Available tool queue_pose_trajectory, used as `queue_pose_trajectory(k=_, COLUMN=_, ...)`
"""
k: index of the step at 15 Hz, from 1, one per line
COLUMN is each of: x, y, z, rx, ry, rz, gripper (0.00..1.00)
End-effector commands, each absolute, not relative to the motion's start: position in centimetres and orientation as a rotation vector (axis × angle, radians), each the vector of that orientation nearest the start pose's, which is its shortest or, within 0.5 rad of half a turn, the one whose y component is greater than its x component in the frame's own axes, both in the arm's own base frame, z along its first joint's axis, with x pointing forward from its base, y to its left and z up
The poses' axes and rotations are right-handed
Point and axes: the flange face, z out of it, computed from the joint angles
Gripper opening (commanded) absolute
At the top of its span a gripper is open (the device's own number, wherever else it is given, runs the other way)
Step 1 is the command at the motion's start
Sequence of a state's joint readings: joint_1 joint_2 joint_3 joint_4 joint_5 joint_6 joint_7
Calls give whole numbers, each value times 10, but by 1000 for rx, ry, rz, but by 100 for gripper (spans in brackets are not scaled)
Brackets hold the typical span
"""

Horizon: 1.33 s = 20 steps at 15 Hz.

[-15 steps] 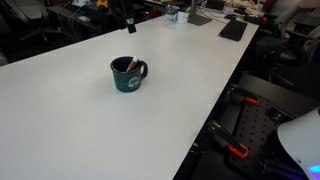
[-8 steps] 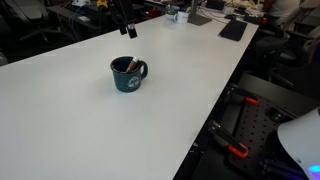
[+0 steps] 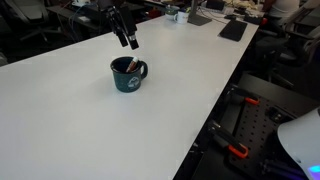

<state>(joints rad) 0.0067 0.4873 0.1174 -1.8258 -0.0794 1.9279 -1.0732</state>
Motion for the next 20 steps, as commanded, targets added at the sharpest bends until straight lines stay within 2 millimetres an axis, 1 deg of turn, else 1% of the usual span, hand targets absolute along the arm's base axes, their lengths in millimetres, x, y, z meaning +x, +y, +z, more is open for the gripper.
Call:
queue_pose_trajectory(k=1, x=599, y=66, z=241, rx=-2335, ry=-1667, rz=535, gripper=100)
queue_pose_trajectory(k=10, x=594, y=53, z=226, rx=-2317, ry=-1550, rz=564, gripper=100)
queue_pose_trajectory(k=18, x=592, y=41, z=219, rx=-2313, ry=-1505, rz=570, gripper=99)
queue_pose_trajectory(k=20, x=592, y=40, z=218, rx=-2311, ry=-1499, rz=564, gripper=76)
